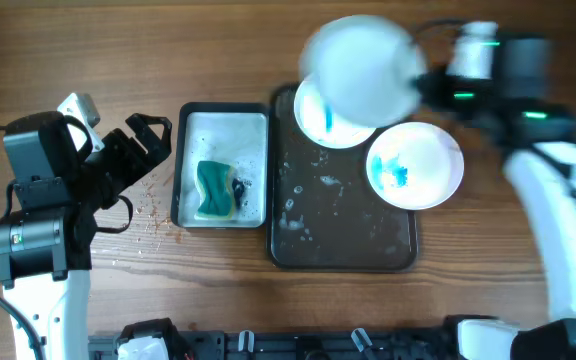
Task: Clean dirty plates on tray and stack at the side
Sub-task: 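Carry the plate right and set it on the table, then move the right gripper to the lower plate rim on the tray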
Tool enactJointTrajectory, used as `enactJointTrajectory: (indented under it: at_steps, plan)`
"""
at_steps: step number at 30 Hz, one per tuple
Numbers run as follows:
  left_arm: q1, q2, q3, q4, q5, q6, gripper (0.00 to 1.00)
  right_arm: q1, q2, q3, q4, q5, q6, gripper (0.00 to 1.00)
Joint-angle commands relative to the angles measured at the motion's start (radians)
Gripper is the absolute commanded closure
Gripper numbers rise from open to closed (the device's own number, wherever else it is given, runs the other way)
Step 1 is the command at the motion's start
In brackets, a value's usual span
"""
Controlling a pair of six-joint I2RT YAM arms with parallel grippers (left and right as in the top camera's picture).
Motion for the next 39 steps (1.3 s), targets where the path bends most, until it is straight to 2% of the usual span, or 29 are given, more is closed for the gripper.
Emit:
enactJointTrajectory:
  at_steps: [1,6,10,18,22,26,27,28,29,32,35,39]
  plan:
    - [0.005,-0.004,0.013,0.001,0.016,0.005,0.0,-0.343,0.002,0.008,-0.121,0.027,0.048,0.96]
    - [0.005,-0.004,0.013,0.001,0.016,0.005,0.0,-0.603,0.09,0.006,-0.212,0.31,0.048,0.95]
    - [0.005,-0.004,0.013,0.001,0.016,0.005,0.0,-0.677,0.176,0.003,-0.237,0.402,0.047,0.96]
    - [0.005,-0.004,0.013,0.001,0.016,0.005,0.0,-0.647,0.394,-0.002,-0.293,0.445,-0.006,0.96]
    - [0.005,-0.004,0.013,0.001,0.016,0.005,0.0,-0.546,0.469,-0.012,-0.311,0.446,-0.085,0.96]
    - [0.005,-0.004,0.013,0.001,0.016,0.005,0.0,-0.399,0.469,-0.027,-0.314,0.458,-0.082,0.96]
    - [0.005,-0.004,0.013,0.001,0.016,0.005,0.0,-0.365,0.459,-0.027,-0.315,0.462,-0.082,0.74]
    - [0.005,-0.004,0.013,0.001,0.016,0.005,0.0,-0.355,0.444,-0.026,-0.32,0.468,-0.082,0.57]
    - [0.005,-0.004,0.013,0.001,0.016,0.005,0.0,-0.349,0.414,-0.024,-0.327,0.47,-0.082,0.5]
    - [0.005,-0.004,0.013,0.001,0.016,0.005,0.0,-0.349,0.282,-0.024,-0.335,0.387,-0.153,0.48]
    - [0.005,-0.004,0.013,0.001,0.016,0.005,0.0,-0.349,0.152,-0.027,-0.343,0.069,-0.37,0.48]
    - [0.005,-0.004,0.013,0.001,0.016,0.005,0.0,-0.349,0.159,-0.114,-0.327,0.04,-0.423,0.48]
